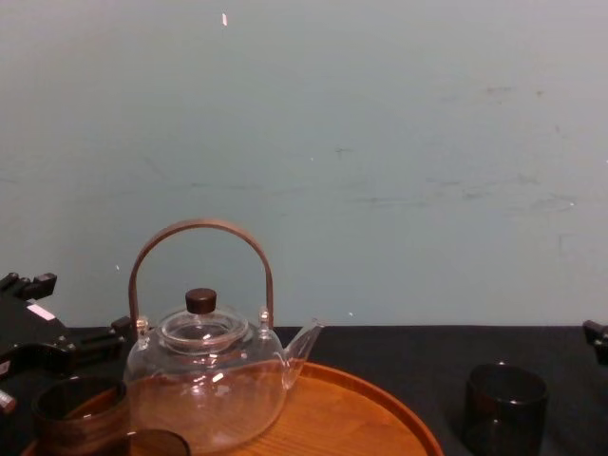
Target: Pick up the glass from the table and place it on the tray.
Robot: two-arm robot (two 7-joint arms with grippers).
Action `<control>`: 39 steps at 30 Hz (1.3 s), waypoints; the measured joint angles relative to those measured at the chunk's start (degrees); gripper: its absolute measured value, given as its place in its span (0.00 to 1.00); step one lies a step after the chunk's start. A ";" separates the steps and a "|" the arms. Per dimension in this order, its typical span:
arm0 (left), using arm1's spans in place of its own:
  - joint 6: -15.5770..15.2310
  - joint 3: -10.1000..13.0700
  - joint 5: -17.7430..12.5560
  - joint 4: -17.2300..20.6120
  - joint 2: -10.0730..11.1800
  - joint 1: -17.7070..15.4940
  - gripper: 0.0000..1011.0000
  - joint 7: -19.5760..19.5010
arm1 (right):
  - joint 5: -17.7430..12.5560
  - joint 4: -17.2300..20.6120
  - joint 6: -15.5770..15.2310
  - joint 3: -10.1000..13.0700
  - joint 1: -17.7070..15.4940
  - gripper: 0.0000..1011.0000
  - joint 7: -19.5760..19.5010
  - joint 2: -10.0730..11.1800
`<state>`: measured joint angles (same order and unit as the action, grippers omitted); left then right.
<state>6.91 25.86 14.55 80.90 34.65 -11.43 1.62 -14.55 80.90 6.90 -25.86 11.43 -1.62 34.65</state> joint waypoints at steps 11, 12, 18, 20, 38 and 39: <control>0.00 0.00 0.00 0.00 0.00 0.00 0.99 0.00 | 0.00 0.00 0.00 0.00 0.00 0.99 0.00 0.00; 0.00 0.00 0.00 0.00 0.00 0.00 0.99 0.00 | 0.00 0.00 0.00 0.00 0.00 0.99 0.00 0.00; 0.00 0.00 0.00 0.00 0.00 0.00 0.99 0.00 | 0.00 0.00 0.00 0.00 0.00 0.99 0.00 0.00; 0.00 0.00 0.00 0.00 0.00 0.00 0.99 0.00 | 0.00 0.00 0.00 0.00 0.00 0.99 0.00 0.00; 0.00 0.00 0.00 0.00 0.00 0.00 0.99 0.00 | 0.00 0.00 0.00 0.00 0.00 0.99 0.00 0.00; 0.00 0.00 0.00 0.00 0.00 0.01 0.99 0.00 | 0.00 0.00 0.00 0.00 0.00 0.99 0.00 0.00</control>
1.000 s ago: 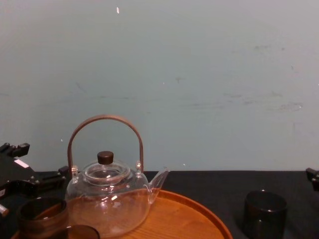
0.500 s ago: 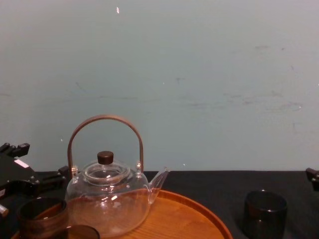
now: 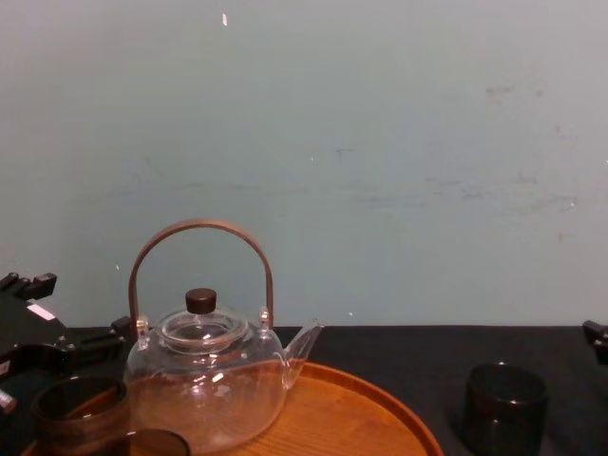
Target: Pick up the glass from the table and place it on the tray.
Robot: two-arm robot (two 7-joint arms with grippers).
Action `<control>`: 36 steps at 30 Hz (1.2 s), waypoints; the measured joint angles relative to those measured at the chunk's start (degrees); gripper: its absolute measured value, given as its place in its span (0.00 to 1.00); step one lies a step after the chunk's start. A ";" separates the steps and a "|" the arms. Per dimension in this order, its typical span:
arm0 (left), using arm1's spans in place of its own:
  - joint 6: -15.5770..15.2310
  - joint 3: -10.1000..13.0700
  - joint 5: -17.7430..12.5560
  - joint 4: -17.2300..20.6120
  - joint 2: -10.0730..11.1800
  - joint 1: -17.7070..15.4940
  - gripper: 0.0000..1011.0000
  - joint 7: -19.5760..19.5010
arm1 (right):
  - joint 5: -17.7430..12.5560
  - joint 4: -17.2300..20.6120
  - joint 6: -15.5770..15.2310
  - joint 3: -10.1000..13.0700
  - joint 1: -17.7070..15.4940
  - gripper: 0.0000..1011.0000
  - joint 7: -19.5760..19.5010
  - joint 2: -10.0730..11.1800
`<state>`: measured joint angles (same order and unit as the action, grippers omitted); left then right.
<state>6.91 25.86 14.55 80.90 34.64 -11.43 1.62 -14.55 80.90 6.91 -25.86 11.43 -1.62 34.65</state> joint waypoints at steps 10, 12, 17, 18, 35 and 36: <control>0.00 0.00 0.00 0.00 0.00 0.00 0.99 0.00 | 0.01 -0.10 0.01 0.03 0.23 0.99 1.82 -0.21; 0.00 0.00 0.00 0.00 0.00 0.00 0.99 0.00 | -0.27 0.85 -0.02 0.16 -0.20 0.99 3.29 0.02; 0.00 0.00 0.00 0.00 0.00 0.00 0.99 0.00 | -0.99 5.44 -0.65 0.66 -3.10 0.99 5.46 1.37; 0.00 0.00 0.00 0.00 0.00 0.00 0.99 0.00 | -0.99 6.29 -0.75 0.71 -3.66 0.99 5.64 1.62; 0.00 0.00 0.00 0.00 0.00 0.00 0.99 0.00 | -3.65 23.59 -2.20 2.95 -18.68 0.99 8.24 5.97; 0.00 0.00 0.00 0.00 0.00 0.00 0.99 0.00 | -3.86 23.93 -2.22 3.04 -19.17 0.99 8.37 6.00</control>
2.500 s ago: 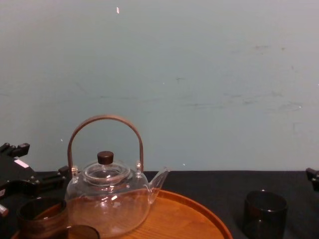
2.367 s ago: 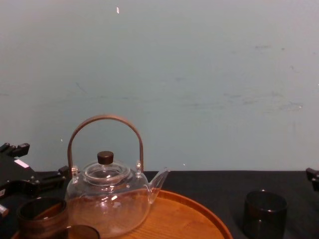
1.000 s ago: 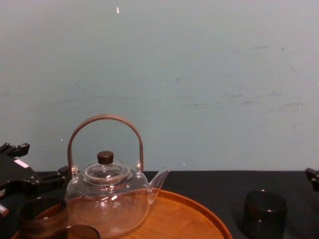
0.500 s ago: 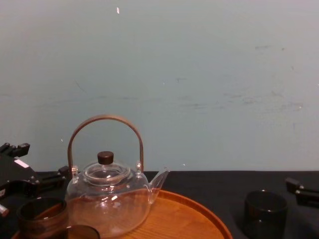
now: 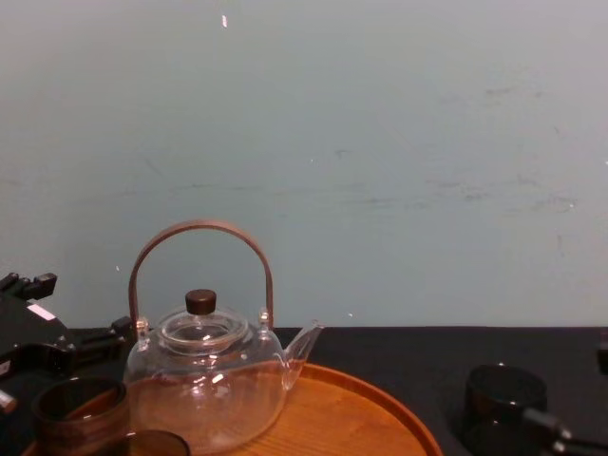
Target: Pick up the glass from the table and place it on the tray.
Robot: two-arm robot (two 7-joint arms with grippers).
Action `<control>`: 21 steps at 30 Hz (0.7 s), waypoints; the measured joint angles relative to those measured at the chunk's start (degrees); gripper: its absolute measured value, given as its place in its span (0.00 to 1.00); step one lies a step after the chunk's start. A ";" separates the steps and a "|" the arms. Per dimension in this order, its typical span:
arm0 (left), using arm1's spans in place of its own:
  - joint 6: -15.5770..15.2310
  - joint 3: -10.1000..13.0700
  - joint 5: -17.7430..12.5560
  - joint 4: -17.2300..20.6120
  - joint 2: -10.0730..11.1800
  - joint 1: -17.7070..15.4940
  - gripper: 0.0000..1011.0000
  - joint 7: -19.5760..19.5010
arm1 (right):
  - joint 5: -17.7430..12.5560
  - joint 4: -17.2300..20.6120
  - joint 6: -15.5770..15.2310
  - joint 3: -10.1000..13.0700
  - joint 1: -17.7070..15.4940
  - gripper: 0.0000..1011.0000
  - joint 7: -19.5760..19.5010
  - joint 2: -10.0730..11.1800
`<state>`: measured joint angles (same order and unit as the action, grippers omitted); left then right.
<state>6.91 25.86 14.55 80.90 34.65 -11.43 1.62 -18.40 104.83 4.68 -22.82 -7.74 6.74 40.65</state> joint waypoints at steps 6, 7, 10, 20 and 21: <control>0.00 0.00 0.00 0.00 0.00 0.00 0.99 0.00 | -1.20 1.54 -0.60 0.38 -2.79 0.99 0.88 -0.34; 0.00 0.00 0.00 0.00 0.00 0.00 0.99 0.00 | -1.28 1.61 -0.70 0.39 -3.06 0.99 0.95 -0.47; 0.00 0.00 0.00 0.00 0.00 0.00 0.99 0.00 | -1.43 1.86 -1.39 0.47 -3.94 0.99 1.07 -0.92; 0.00 0.00 0.00 0.00 0.00 0.00 0.99 0.00 | -0.64 2.81 -3.03 1.75 -5.89 0.99 0.71 -1.84; 0.00 0.00 0.00 0.00 0.00 0.00 0.99 0.00 | -0.35 2.92 -3.28 2.02 -6.11 0.99 0.56 -1.94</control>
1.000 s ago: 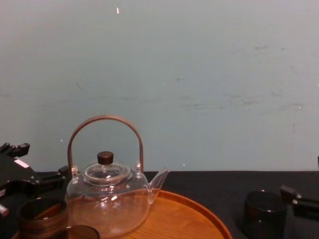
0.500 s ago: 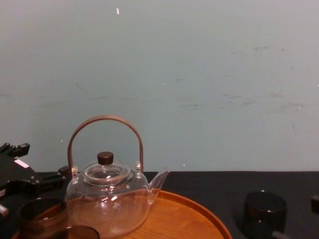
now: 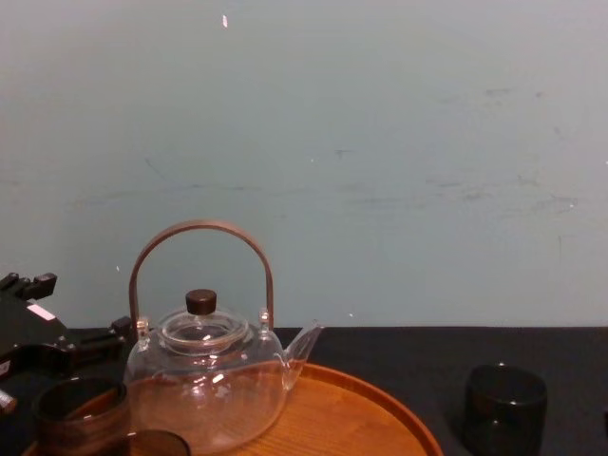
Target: Pick up the glass from the table and place it on the tray.
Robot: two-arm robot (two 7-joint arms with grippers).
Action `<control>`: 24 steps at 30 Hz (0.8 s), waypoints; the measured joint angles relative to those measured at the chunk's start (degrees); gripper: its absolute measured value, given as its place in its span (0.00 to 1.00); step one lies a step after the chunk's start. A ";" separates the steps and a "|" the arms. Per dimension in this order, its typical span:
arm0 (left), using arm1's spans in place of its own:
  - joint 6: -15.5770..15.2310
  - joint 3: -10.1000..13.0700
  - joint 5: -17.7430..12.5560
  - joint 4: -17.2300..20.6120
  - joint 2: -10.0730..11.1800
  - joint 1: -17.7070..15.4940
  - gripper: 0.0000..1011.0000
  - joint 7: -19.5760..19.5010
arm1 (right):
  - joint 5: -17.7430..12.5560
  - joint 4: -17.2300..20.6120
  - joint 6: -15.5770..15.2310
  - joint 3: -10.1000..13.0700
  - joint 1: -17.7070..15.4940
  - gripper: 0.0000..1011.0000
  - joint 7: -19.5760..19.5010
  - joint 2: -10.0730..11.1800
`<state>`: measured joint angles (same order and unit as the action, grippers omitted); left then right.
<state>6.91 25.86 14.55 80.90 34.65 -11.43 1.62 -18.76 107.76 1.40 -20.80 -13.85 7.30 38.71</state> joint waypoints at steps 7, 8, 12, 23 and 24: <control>0.00 0.00 0.00 0.00 0.00 0.00 0.99 0.00 | 1.30 0.34 -0.38 1.37 -1.01 0.99 -0.69 -0.49; 0.00 0.00 0.00 0.00 0.00 0.00 0.99 0.00 | 1.38 0.36 -0.36 1.52 -1.12 0.99 -0.69 -0.54; 0.00 0.00 0.00 0.00 0.00 0.00 0.99 0.00 | 1.55 0.44 -0.32 2.28 -1.69 0.99 -0.68 -0.92; 0.00 0.00 0.00 0.00 0.00 0.00 0.99 0.00 | 1.22 -1.08 -1.13 3.40 -2.46 0.99 0.90 -2.62; 0.00 0.00 0.00 0.00 0.00 0.00 0.99 0.00 | 1.22 -1.15 -1.17 3.45 -2.50 0.99 1.03 -2.73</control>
<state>6.91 25.86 14.55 80.90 34.65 -11.43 1.62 -17.54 106.61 0.23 -17.35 -16.35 8.33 35.98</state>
